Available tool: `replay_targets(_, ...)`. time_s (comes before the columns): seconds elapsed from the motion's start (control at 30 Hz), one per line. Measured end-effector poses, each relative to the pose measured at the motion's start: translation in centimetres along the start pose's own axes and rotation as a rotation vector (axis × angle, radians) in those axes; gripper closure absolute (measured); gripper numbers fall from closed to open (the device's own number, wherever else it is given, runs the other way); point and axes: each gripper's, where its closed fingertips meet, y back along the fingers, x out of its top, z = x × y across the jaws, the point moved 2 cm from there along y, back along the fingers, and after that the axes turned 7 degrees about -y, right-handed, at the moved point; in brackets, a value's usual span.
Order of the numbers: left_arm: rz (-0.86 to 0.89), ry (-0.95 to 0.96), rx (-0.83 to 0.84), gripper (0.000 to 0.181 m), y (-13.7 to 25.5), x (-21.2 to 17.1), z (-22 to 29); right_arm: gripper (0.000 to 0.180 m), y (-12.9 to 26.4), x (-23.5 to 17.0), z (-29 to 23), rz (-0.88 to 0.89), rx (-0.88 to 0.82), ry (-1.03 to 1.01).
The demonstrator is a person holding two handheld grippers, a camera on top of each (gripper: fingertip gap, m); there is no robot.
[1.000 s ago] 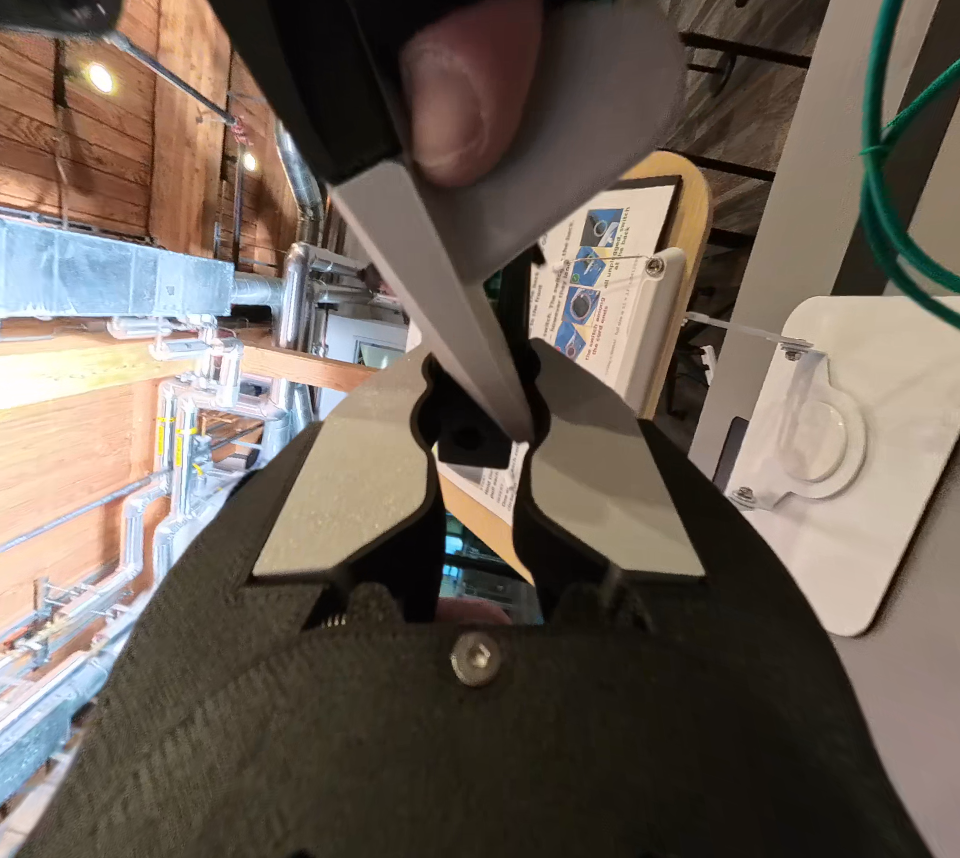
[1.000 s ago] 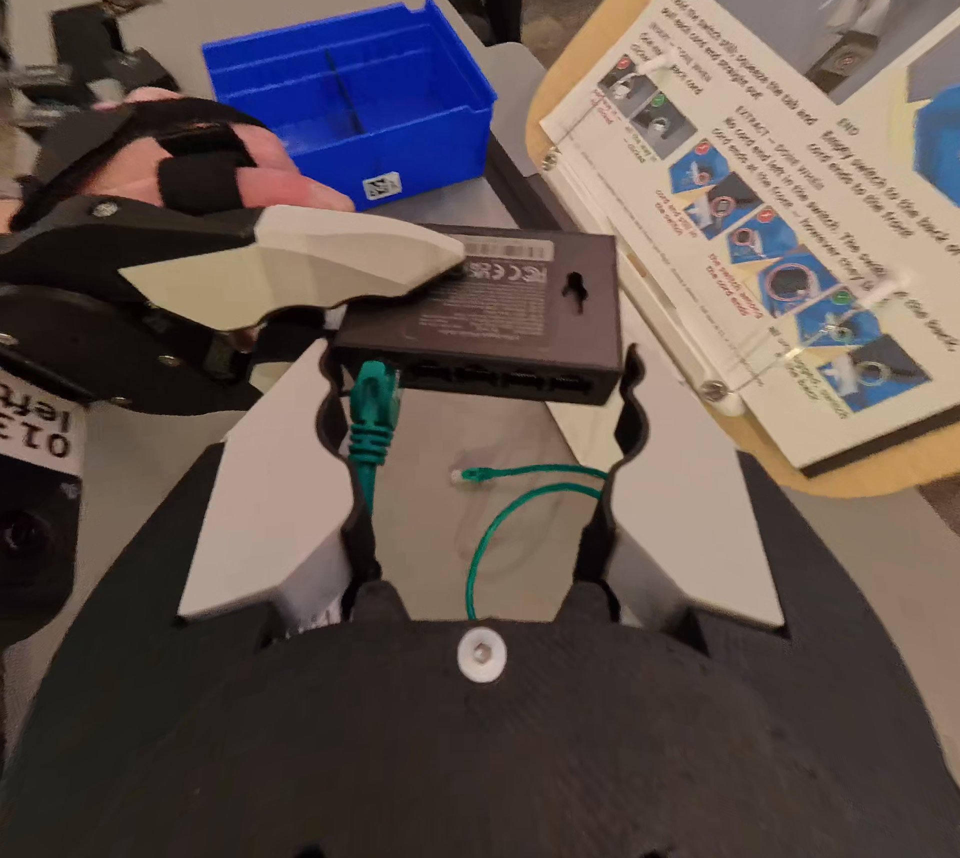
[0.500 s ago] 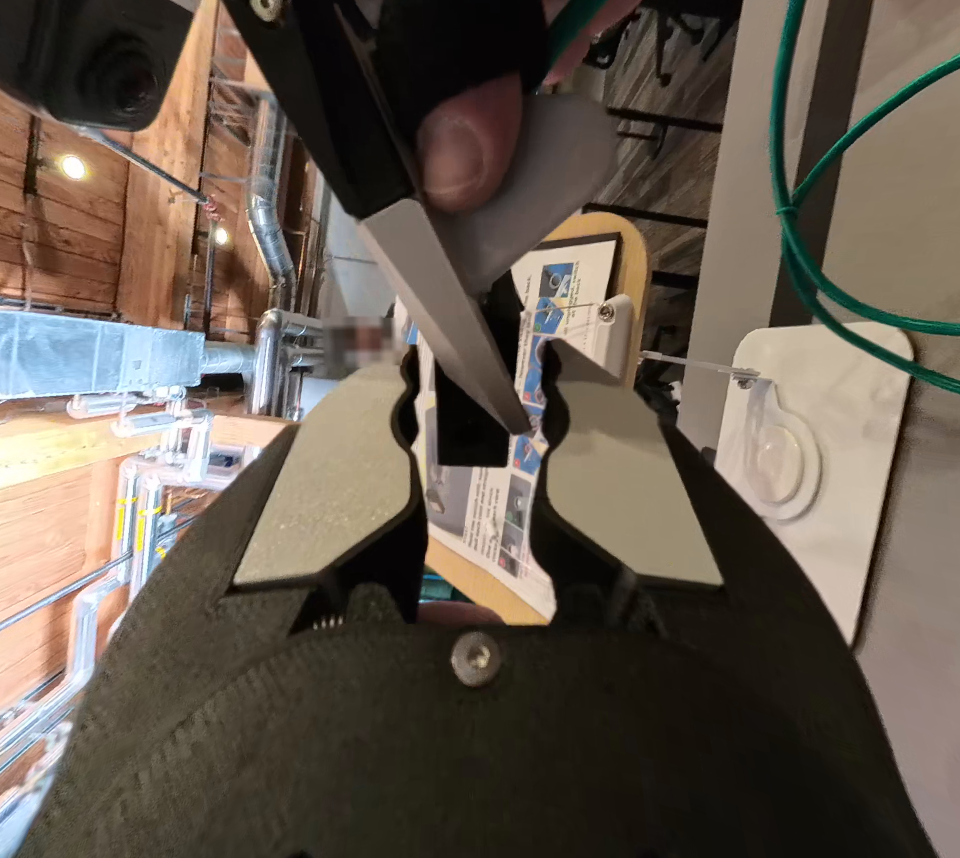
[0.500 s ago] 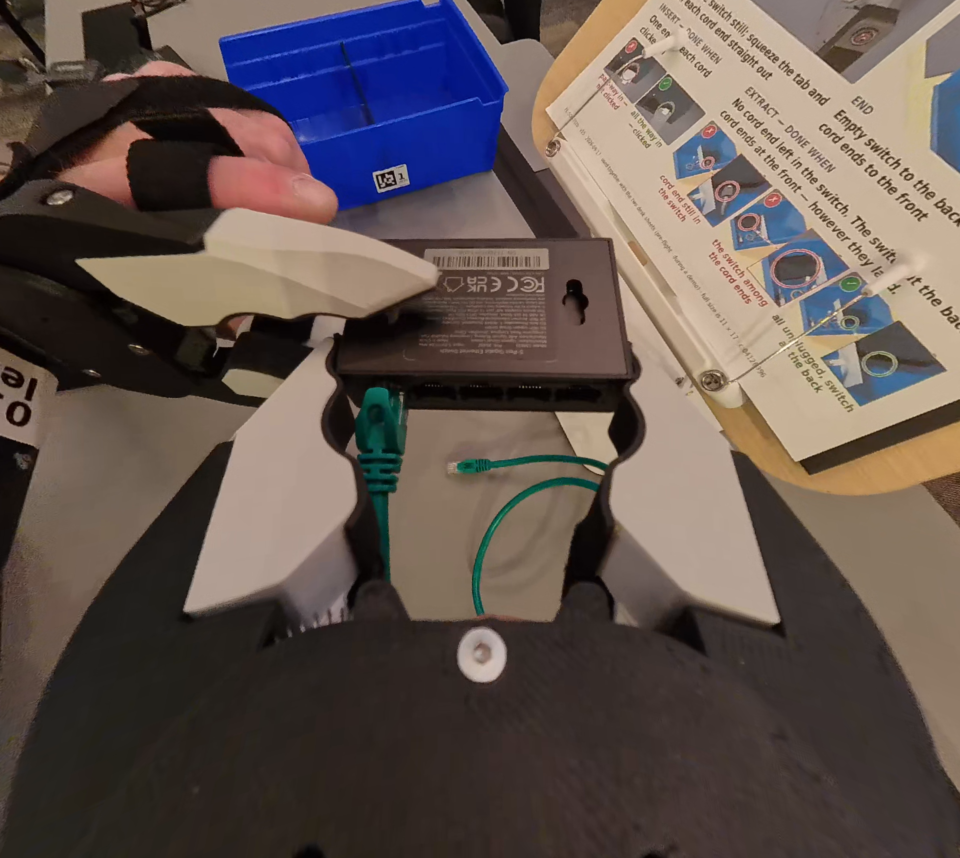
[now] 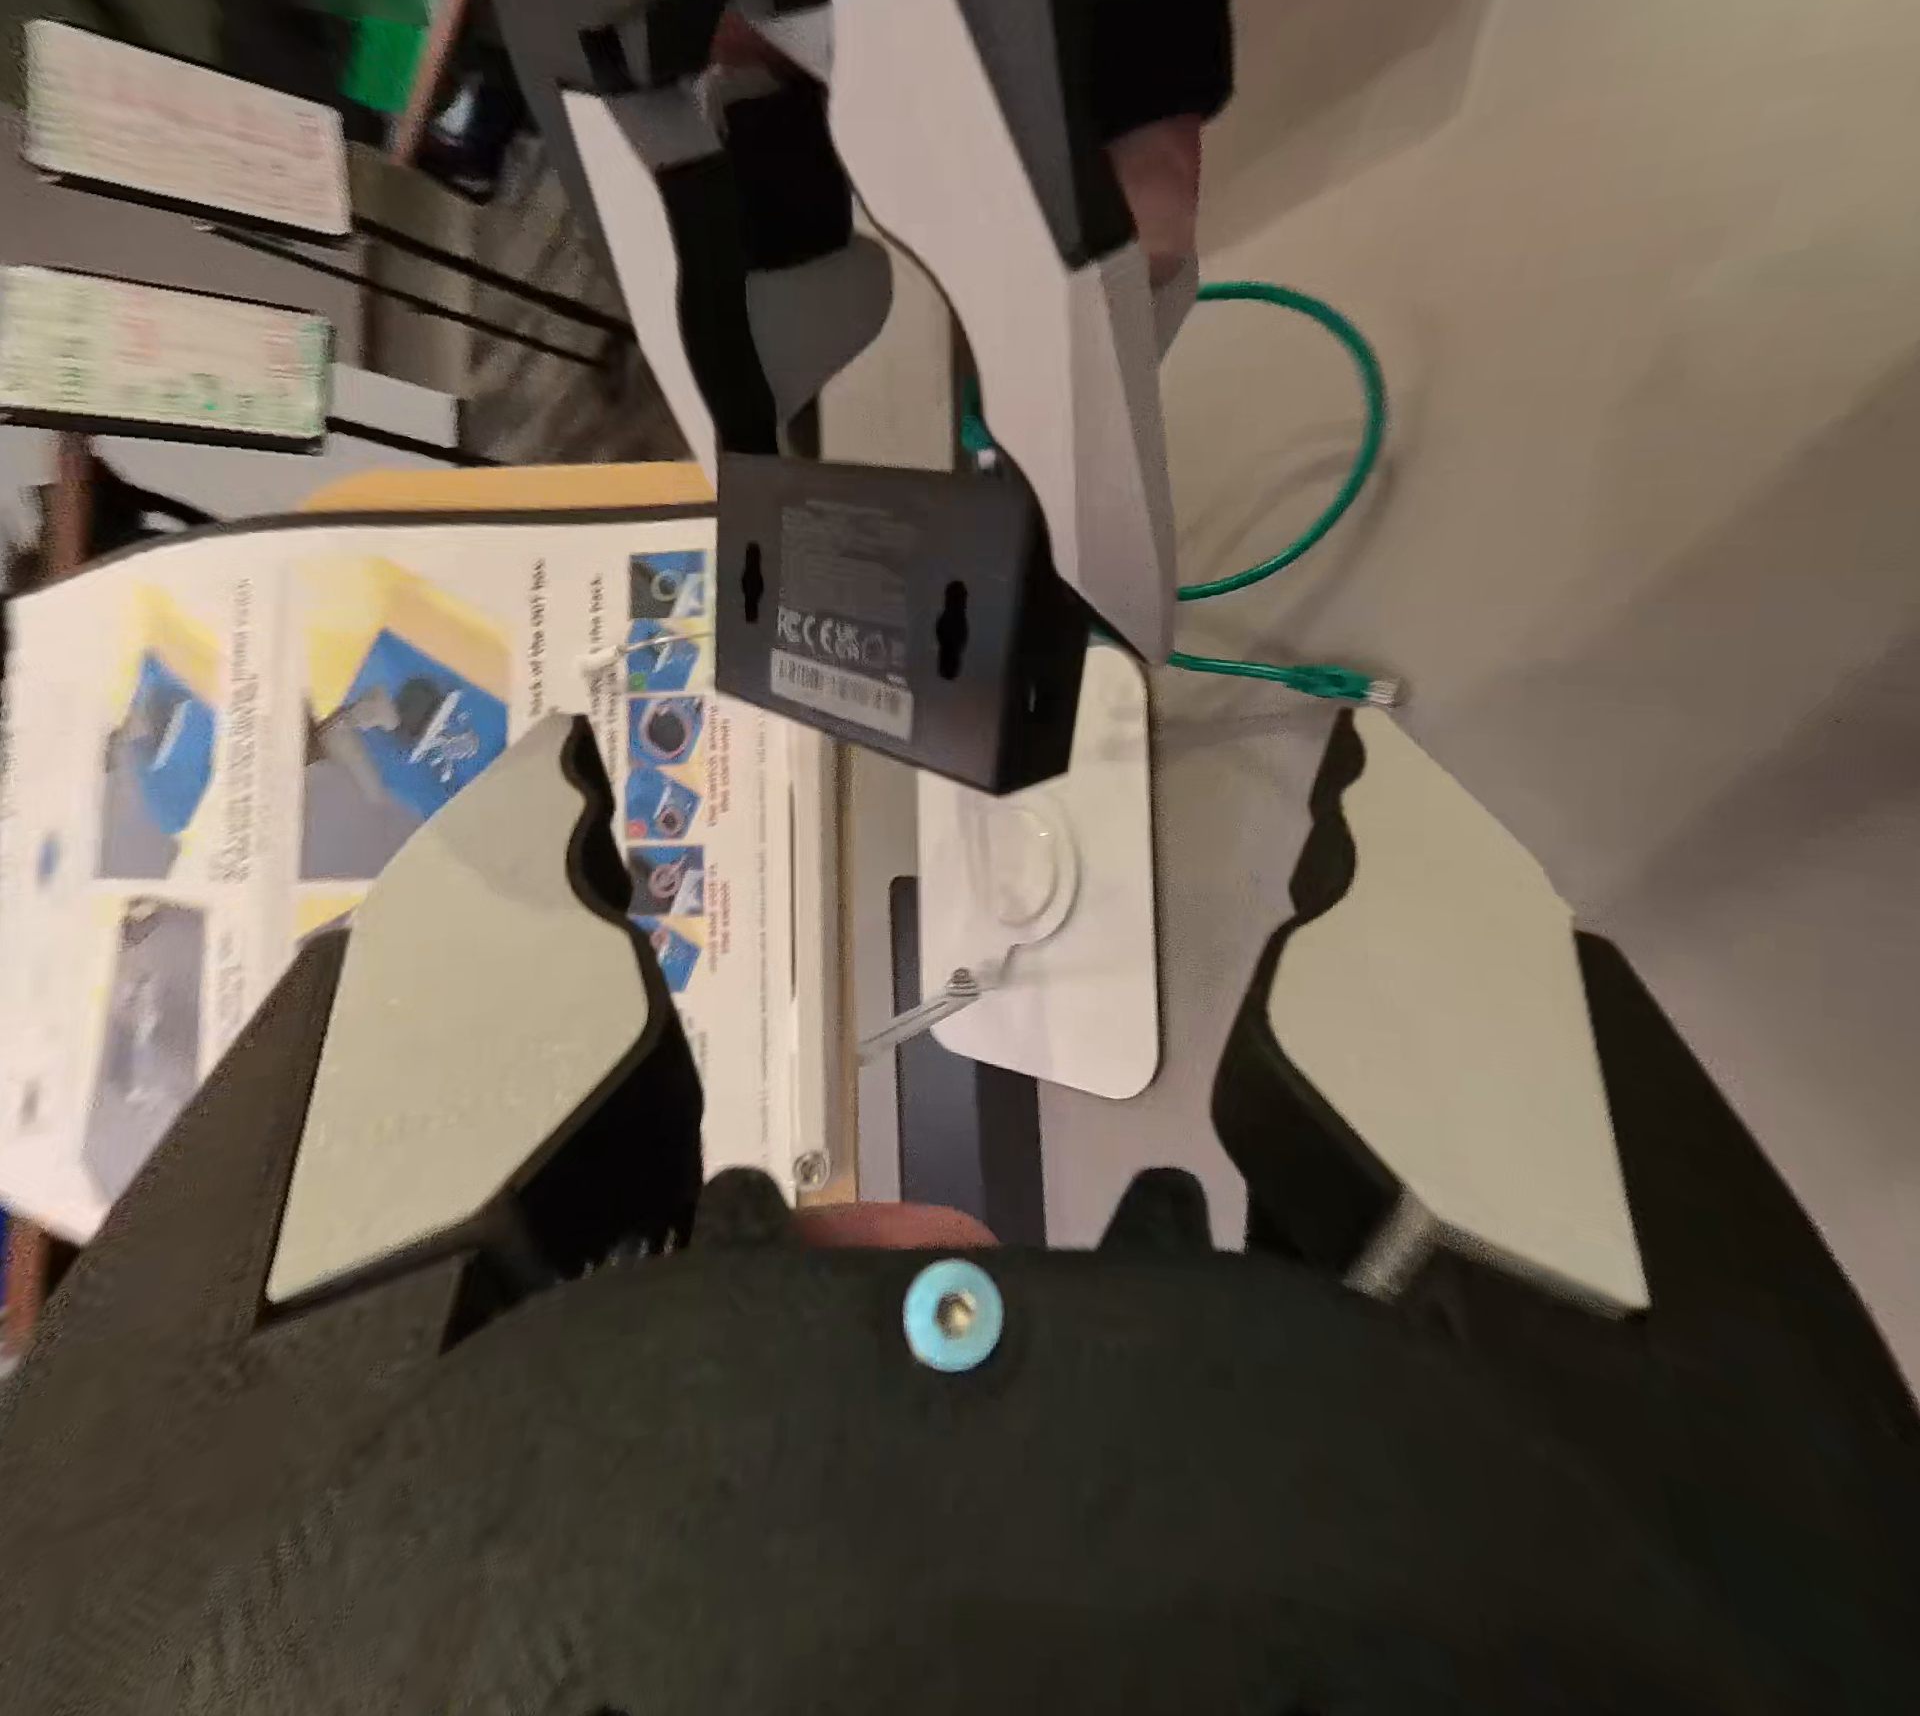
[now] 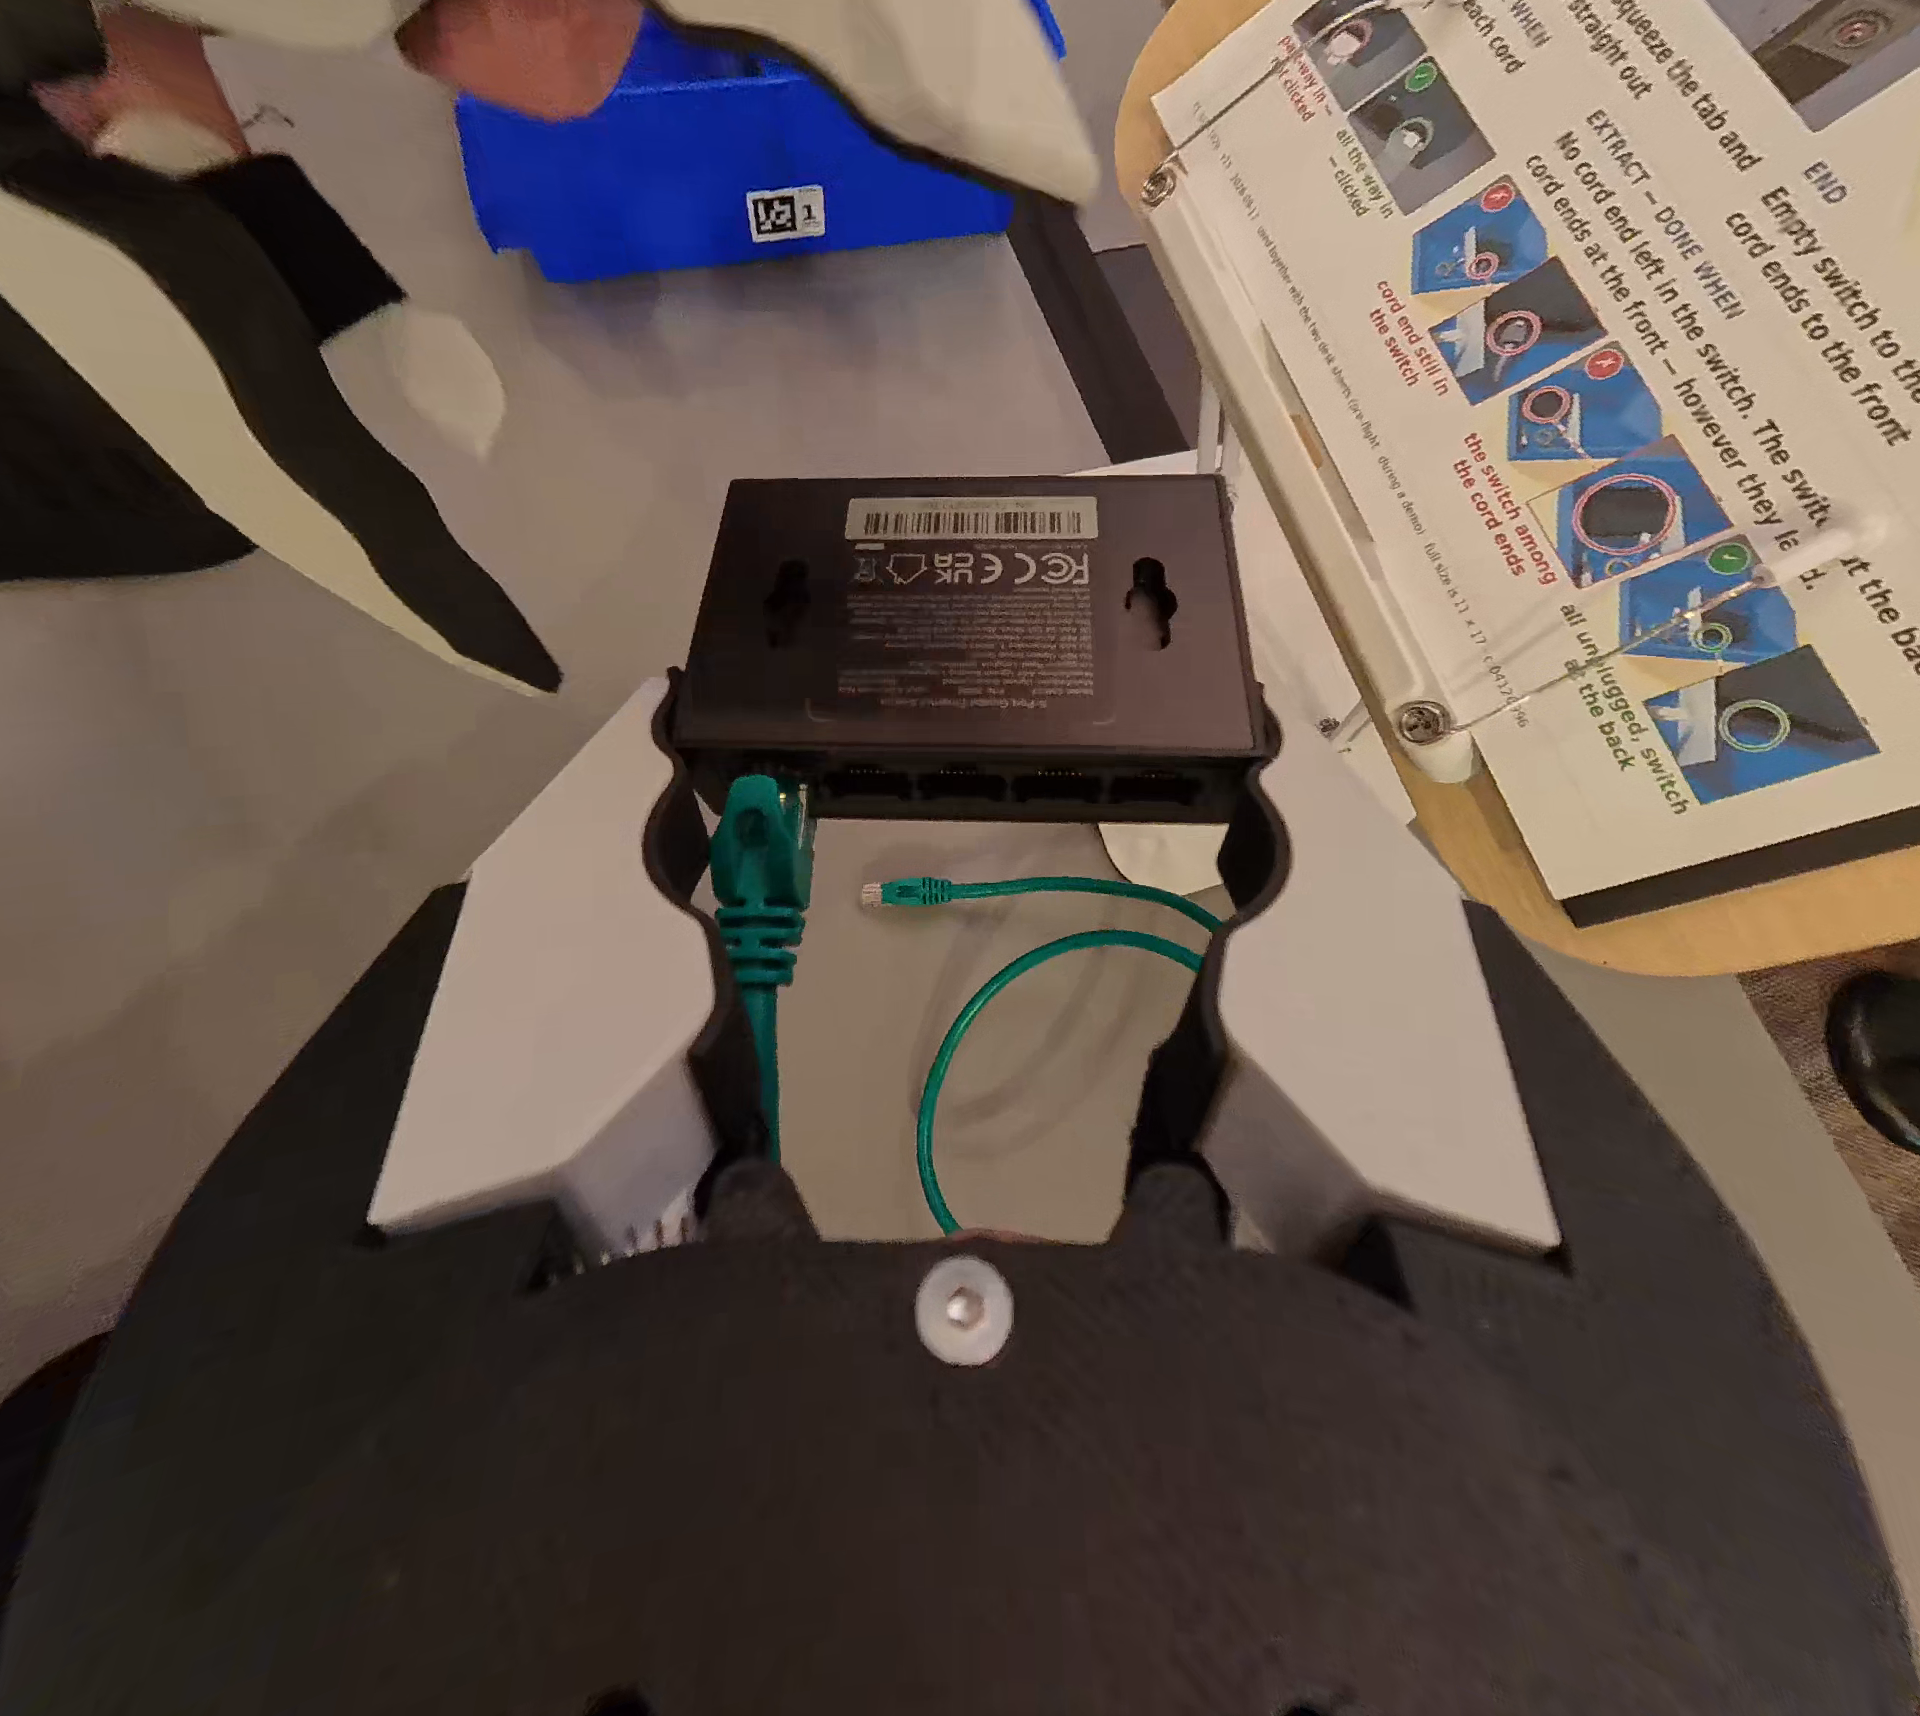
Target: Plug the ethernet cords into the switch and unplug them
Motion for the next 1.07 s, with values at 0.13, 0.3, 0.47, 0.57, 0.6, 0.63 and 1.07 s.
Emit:
replay_targets(0.13,0.005,0.019,-0.166,0.048,-1.2,0.4,-0.1,0.079,-0.8,-0.5,-0.6,-0.030,-0.010,0.053)
replay_targets(0.3,-0.043,0.028,-0.324,0.049,-2.8,0.1,0.6,0.079,-1.2,-0.6,-1.2,-0.034,-0.003,0.094)
replay_targets(0.47,-0.043,0.065,-0.464,0.050,-4.0,-0.8,3.0,0.079,-1.7,-0.6,-3.0,-0.031,0.055,0.144)
replay_targets(0.57,-0.046,0.072,-0.467,0.049,-4.1,-1.1,3.7,0.079,-2.2,-0.8,-3.5,-0.047,0.075,0.144)
replay_targets(0.6,-0.053,0.067,-0.462,0.049,-4.1,-1.4,3.8,0.079,-2.4,-0.8,-3.6,-0.044,0.073,0.147)
replay_targets(0.63,-0.056,0.066,-0.456,0.049,-4.2,-1.5,3.9,0.079,-2.6,-0.9,-3.6,-0.045,0.072,0.148)
replay_targets(1.07,-0.128,0.127,-0.552,0.034,-3.6,-4.5,6.2,0.079,-5.0,-1.8,-4.8,-0.052,0.088,0.169)
